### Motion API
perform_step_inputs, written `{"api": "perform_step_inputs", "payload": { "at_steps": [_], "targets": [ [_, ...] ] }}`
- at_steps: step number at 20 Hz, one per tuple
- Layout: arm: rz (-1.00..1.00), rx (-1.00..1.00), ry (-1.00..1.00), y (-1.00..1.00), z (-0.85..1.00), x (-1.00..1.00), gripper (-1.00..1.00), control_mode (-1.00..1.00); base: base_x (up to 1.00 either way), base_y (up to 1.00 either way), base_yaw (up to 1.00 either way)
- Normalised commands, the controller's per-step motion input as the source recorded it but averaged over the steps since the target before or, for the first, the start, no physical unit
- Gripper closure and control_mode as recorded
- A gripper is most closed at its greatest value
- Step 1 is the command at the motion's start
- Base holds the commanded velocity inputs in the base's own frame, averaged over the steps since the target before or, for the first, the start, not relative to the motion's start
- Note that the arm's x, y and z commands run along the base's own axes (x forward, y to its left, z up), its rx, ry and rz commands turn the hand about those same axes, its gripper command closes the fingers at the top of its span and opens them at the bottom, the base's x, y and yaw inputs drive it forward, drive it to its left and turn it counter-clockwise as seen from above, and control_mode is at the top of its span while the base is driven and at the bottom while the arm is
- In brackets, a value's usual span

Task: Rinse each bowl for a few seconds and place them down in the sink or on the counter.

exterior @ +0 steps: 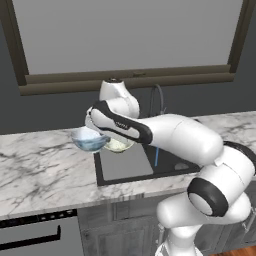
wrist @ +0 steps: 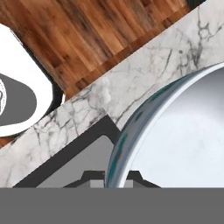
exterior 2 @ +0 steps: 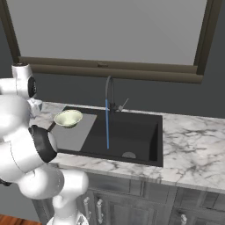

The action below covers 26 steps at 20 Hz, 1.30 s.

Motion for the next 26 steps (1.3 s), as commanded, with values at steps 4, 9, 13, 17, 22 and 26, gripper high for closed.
{"api": "perform_step_inputs", "payload": {
  "at_steps": [4,9,13,17,22,26],
  "targets": [
    [0.09,-0.13,-0.05,0.62,-0.19,0.00,1.00,-1.00,0.00,0.00,0.00],
    [0.02,-0.11,-0.01,0.32,-0.37,0.08,1.00,-1.00,0.00,0.00,0.00],
    [0.01,-0.08,0.00,0.21,-0.50,0.02,1.00,-1.00,0.00,0.00,0.00],
    [0.00,0.02,-0.03,0.06,-0.52,0.00,1.00,-1.00,0.00,0.00,0.00],
    [0.00,0.09,-0.11,0.11,-0.45,0.02,1.00,-1.00,0.00,0.00,0.00],
    [0.00,0.13,-0.13,0.09,-0.44,0.00,1.00,-1.00,0.00,0.00,0.00]
  ]
}}
